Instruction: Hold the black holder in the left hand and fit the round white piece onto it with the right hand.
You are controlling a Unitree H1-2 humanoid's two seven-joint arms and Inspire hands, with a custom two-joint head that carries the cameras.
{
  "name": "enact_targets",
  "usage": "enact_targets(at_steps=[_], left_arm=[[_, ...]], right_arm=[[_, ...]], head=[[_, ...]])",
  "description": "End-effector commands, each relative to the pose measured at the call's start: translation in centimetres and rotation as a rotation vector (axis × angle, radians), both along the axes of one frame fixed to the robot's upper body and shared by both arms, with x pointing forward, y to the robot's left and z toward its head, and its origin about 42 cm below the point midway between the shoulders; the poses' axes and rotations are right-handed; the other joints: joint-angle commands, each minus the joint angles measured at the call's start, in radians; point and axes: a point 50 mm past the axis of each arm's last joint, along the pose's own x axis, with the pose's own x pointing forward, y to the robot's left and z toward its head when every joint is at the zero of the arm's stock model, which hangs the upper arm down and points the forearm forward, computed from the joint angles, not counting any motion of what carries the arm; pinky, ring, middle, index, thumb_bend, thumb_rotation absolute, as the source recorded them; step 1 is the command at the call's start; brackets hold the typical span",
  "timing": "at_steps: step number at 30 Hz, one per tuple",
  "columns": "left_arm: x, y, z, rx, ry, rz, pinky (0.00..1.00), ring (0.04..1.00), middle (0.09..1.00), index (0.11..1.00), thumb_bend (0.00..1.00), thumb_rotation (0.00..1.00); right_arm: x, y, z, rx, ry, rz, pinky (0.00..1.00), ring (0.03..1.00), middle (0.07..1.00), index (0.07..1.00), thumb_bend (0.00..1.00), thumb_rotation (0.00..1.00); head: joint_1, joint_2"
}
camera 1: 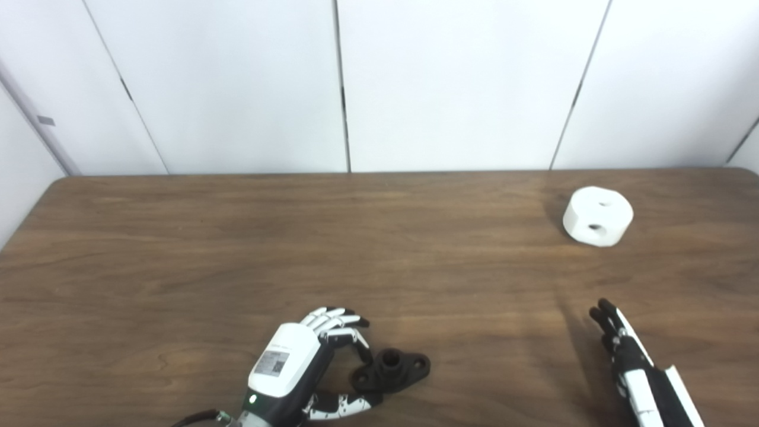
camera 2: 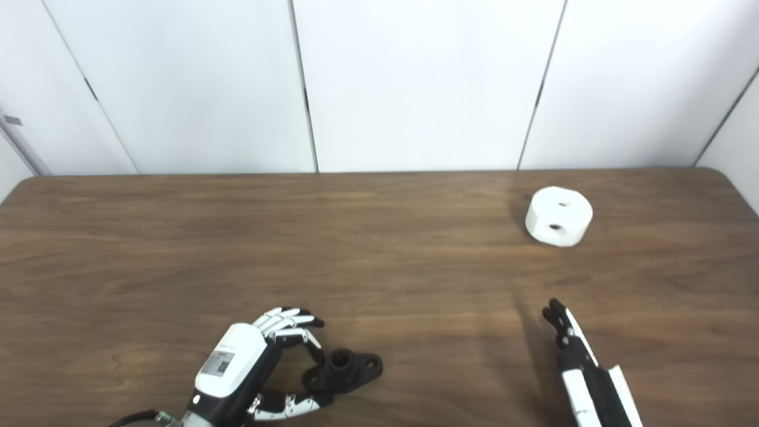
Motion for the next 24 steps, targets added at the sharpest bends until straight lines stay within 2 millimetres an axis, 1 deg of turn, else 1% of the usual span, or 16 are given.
enact_targets(at_steps=[1,3,4,6,8,9,13,14,15,16,17,19,20,21,22,24], left_arm=[[-1.5,0.2,-1.9,0.071,0.083,-0.036,0.90,0.859,0.790,0.488,0.52,0.04],[-1.6,0.2,-2.1,0.070,0.085,-0.035,0.90,0.861,0.789,0.488,0.52,0.04],[-1.7,0.3,-2.1,0.069,0.086,-0.034,0.90,0.861,0.789,0.488,0.52,0.04],[-1.7,0.4,-2.2,0.067,0.087,-0.035,0.91,0.860,0.789,0.488,0.52,0.04],[-1.7,0.5,-2.1,0.069,0.089,-0.035,0.91,0.858,0.787,0.488,0.52,0.04],[-1.6,0.6,-2.1,0.069,0.092,-0.035,0.91,0.858,0.788,0.488,0.52,0.04],[-1.5,0.8,-2.1,0.060,0.093,-0.028,0.90,0.857,0.786,0.488,0.52,0.04],[-1.5,0.9,-2.2,0.058,0.091,-0.027,0.90,0.856,0.784,0.488,0.52,0.04],[-1.4,1.0,-2.2,0.057,0.090,-0.026,0.89,0.854,0.782,0.488,0.52,0.04],[-1.4,1.1,-2.3,0.056,0.088,-0.026,0.89,0.853,0.781,0.488,0.52,0.04],[-1.4,1.2,-2.3,0.057,0.086,-0.026,0.88,0.850,0.780,0.487,0.52,0.04],[-1.4,1.3,-2.4,0.056,0.084,-0.027,0.88,0.847,0.778,0.488,0.52,0.04],[-1.4,1.4,-2.4,0.057,0.085,-0.026,0.88,0.846,0.777,0.488,0.52,0.04],[-1.4,1.5,-2.4,0.058,0.086,-0.025,0.88,0.845,0.777,0.488,0.52,0.04],[-1.5,1.5,-2.4,0.057,0.088,-0.024,0.88,0.847,0.779,0.488,0.52,0.04],[-1.5,1.7,-2.3,0.051,0.088,-0.021,0.89,0.850,0.779,0.488,0.52,0.04]], right_arm=[[-0.5,0.6,0.0,0.005,0.029,0.014,1.00,1.000,0.941,0.945,0.56,1.00],[-0.5,0.6,0.0,0.013,0.028,0.017,1.00,1.000,0.944,0.948,0.55,1.00],[-0.5,0.6,0.0,0.021,0.027,0.014,1.00,1.000,0.946,0.950,0.55,1.00],[-0.5,0.5,0.2,0.053,0.024,0.003,1.00,1.000,0.943,0.944,0.58,1.00],[-0.4,0.4,0.5,0.081,0.022,-0.009,1.00,1.000,0.946,0.944,0.59,1.00],[-0.4,0.2,0.9,0.089,0.016,-0.018,1.00,1.000,0.949,0.941,0.59,1.00],[0.4,-1.3,2.4,0.051,-0.022,-0.066,1.00,1.000,0.957,0.932,0.58,1.00],[0.9,-1.9,3.0,0.024,-0.035,-0.090,1.00,0.999,0.948,0.919,0.58,0.99],[1.4,-2.5,3.5,-0.002,-0.048,-0.115,1.00,0.989,0.943,0.904,0.56,0.94],[2.0,-3.1,3.9,-0.018,-0.063,-0.132,0.98,0.958,0.932,0.889,0.56,0.87],[2.5,-3.5,4.2,-0.030,-0.070,-0.139,0.94,0.924,0.925,0.880,0.55,0.80],[3.2,-4.2,4.7,-0.054,-0.074,-0.146,0.94,0.933,0.938,0.880,0.55,0.71],[3.7,-4.5,5.0,-0.106,-0.085,-0.145,0.94,0.935,0.941,0.879,0.55,0.69],[4.1,-4.7,5.4,-0.156,-0.094,-0.147,0.95,0.947,0.940,0.883,0.55,0.61],[4.6,-4.9,5.8,-0.195,-0.101,-0.153,0.95,0.952,0.939,0.882,0.57,0.57],[5.4,-5.3,6.5,-0.245,-0.110,-0.175,0.94,0.947,0.933,0.876,0.60,0.53]], head=[[-0.001,0.001],[-0.001,0.001],[-0.026,0.004],[-0.026,0.004],[-0.048,0.005],[-0.048,0.005],[-0.055,0.005],[-0.091,0.001],[-0.104,-0.001],[-0.117,-0.003],[-0.125,-0.005],[-0.149,-0.011],[-0.164,-0.015],[-0.173,-0.018],[-0.176,-0.019],[-0.200,-0.025]])
